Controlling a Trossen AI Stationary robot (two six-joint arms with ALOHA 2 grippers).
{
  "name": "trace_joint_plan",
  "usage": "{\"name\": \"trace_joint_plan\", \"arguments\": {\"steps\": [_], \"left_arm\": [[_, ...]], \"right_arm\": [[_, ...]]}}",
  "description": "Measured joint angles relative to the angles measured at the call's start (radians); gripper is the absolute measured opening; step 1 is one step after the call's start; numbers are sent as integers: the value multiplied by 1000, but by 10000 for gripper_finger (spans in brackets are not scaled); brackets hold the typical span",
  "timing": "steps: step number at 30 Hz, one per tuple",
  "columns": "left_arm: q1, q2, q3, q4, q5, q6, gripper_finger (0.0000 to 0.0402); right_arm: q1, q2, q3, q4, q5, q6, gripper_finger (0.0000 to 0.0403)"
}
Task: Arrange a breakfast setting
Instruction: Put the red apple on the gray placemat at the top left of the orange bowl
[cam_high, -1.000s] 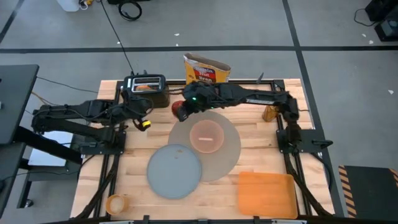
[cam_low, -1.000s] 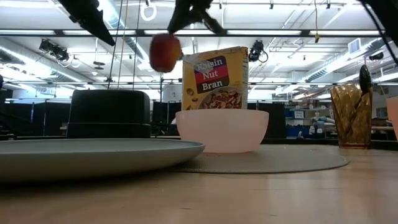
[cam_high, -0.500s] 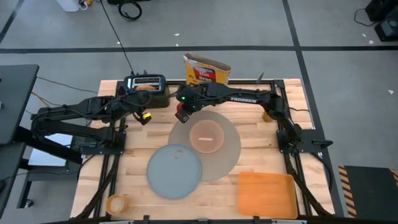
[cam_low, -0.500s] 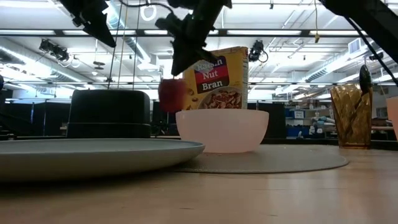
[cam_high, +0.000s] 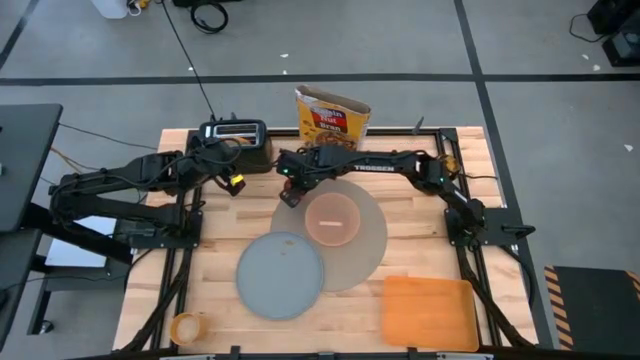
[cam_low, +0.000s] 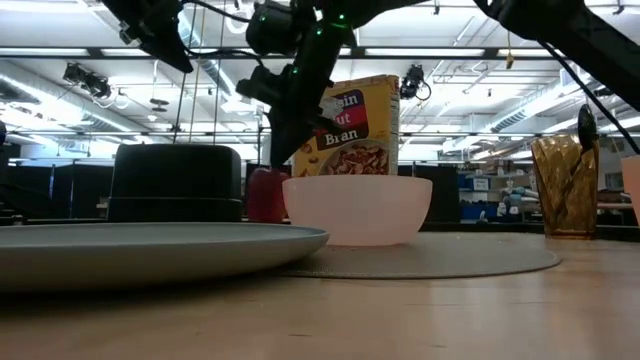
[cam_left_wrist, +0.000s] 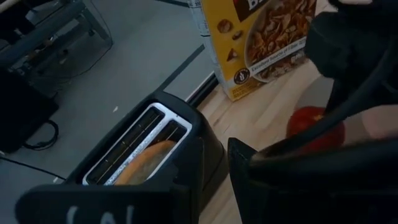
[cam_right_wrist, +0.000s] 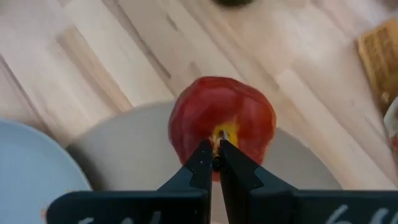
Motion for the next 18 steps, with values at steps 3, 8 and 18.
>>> {"name": "trace_joint_plan", "arguments": {"steps": [3,8,18], "left_arm": [[0,-3,0,4,1,-14,80],[0,-20,54,1,82,-85,80],[0,-48,226,-26,288,-113,80]], "right_arm": [[3,7,-1,0,-2,-3,22],[4,7,-1,-8,-2,-3,22],[5,16,-1,-22,-5,-44,22]]}}
